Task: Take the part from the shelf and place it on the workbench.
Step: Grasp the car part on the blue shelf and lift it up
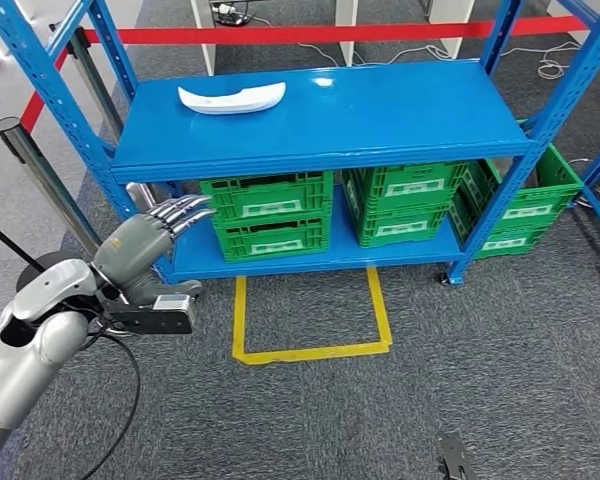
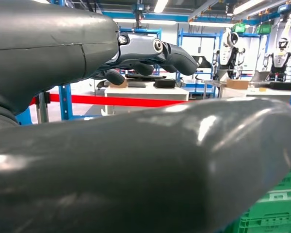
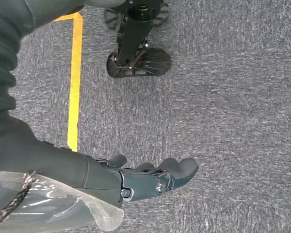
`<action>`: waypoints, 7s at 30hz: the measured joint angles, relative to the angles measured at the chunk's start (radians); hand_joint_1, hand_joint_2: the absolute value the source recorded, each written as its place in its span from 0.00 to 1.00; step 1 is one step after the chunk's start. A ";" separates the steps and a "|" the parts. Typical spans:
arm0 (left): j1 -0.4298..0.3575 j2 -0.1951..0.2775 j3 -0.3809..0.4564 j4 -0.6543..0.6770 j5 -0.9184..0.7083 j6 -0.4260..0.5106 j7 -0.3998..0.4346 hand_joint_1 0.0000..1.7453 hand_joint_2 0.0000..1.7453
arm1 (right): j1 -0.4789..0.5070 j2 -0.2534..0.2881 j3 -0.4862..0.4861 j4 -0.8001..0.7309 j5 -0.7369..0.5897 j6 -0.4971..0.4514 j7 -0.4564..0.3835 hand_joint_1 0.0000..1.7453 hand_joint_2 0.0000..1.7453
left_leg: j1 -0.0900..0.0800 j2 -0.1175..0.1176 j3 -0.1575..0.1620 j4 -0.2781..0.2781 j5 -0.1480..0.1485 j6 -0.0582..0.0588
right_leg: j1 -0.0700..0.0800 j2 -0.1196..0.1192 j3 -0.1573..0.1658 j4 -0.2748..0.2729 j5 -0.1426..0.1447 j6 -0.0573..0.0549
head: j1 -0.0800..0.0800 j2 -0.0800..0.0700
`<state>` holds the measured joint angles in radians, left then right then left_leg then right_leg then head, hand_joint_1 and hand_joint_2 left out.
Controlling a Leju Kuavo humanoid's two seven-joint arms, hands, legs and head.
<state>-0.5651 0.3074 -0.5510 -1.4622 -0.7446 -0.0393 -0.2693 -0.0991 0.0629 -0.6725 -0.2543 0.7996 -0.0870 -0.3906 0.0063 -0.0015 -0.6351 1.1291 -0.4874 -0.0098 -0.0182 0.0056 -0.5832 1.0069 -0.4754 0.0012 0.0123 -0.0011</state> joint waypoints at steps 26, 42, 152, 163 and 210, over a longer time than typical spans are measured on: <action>-0.005 0.000 -0.001 0.000 0.000 0.000 0.000 0.00 0.00 | 0.000 -0.001 0.000 0.000 0.000 0.000 0.000 0.00 1.00 | 0.002 -0.001 -0.066 0.131 -0.096 -0.007 | 0.002 -0.003 0.001 -0.006 0.002 -0.006 | 0.000 0.000; -0.003 -0.001 -0.002 0.000 0.000 0.000 0.000 0.00 0.00 | 0.001 -0.001 0.000 0.001 0.000 0.000 0.000 0.00 1.00 | -0.001 0.002 0.043 -0.126 0.039 0.046 | 0.005 -0.004 -0.140 0.282 -0.135 0.040 | 0.007 0.000; 0.036 0.129 0.100 -0.022 -0.023 0.024 0.089 0.00 0.00 | -0.011 0.020 0.000 0.001 0.017 -0.077 0.094 0.00 0.00 | -0.001 -0.005 -0.065 0.077 -0.124 0.000 | 0.006 0.006 0.066 0.003 -0.055 -0.016 | 0.015 0.000; -0.024 0.076 0.044 -0.023 -0.006 -0.108 -0.003 0.00 0.00 | -0.030 0.026 0.001 0.003 0.036 -0.067 0.101 0.00 0.00 | -0.009 -0.013 0.025 -0.123 0.064 0.061 | 0.006 0.003 0.004 0.203 -0.174 0.035 | 0.016 0.000; -0.077 0.000 -0.098 0.019 0.014 -0.074 0.003 0.00 0.00 | -0.039 0.035 0.012 0.003 0.049 -0.068 0.111 0.00 0.00 | -0.005 -0.005 -0.096 0.166 -0.082 0.001 | 0.007 0.003 0.004 0.005 -0.001 -0.006 | 0.015 0.000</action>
<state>-0.6424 0.3072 -0.6494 -1.4433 -0.7306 -0.1131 -0.2659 -0.1385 0.0984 -0.6602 -0.2514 0.8486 -0.1551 -0.2796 0.0012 -0.0069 -0.7311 1.2954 -0.5692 -0.0093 -0.0111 0.0081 -0.5797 1.0119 -0.4769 -0.0049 0.0274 -0.0015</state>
